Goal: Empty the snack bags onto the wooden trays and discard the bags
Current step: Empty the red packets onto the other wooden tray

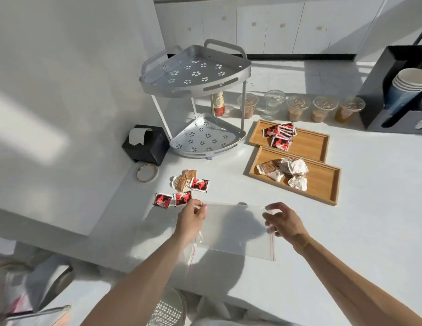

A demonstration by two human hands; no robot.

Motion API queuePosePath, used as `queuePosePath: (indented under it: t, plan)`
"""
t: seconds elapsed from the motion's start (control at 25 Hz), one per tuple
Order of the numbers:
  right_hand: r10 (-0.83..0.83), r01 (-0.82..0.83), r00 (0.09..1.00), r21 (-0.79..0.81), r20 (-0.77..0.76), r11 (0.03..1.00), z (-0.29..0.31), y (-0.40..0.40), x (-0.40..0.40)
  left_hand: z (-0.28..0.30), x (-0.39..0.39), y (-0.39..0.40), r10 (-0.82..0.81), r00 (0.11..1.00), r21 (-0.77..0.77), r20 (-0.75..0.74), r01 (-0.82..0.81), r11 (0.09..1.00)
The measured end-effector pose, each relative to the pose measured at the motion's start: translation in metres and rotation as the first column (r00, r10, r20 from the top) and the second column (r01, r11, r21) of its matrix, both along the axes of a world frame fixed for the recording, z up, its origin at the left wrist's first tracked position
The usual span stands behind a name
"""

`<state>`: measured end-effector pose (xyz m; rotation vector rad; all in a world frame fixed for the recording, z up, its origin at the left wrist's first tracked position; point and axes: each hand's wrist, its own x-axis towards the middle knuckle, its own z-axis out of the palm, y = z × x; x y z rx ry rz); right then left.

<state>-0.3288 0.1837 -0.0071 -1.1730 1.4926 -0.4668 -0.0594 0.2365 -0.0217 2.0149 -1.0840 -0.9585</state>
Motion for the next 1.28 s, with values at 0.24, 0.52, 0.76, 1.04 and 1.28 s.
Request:
queuePosePath:
  t: [0.24,0.52,0.76,1.04,1.28]
  plan:
    - [0.030,-0.022,0.986,0.050,-0.165,0.999,-0.029,0.047,-0.003,-0.017,0.003,0.038,-0.017,0.997,0.165,-0.079,0.030,0.986]
    - [0.085,-0.151,0.864,-0.093,-0.497,0.984,-0.038,0.071,0.005,-0.021,0.007,0.046,-0.239,0.960,0.261,0.144,0.196,0.945]
    - [0.091,-0.218,0.786,-0.137,-0.611,0.966,-0.044,0.075,0.010,-0.021,0.006,0.043,-0.395,0.874,0.304,0.283,0.309,0.901]
    - [0.133,-0.304,0.678,-0.112,-0.723,0.946,-0.036,0.064,0.020,-0.017,0.015,0.035,-0.409,0.863,0.291,0.296,0.326,0.900]
    - [0.217,-0.472,0.626,-0.142,-0.749,0.870,-0.022,0.026,0.056,0.000,0.063,0.017,-0.364,0.877,0.248,0.313,0.294,0.923]
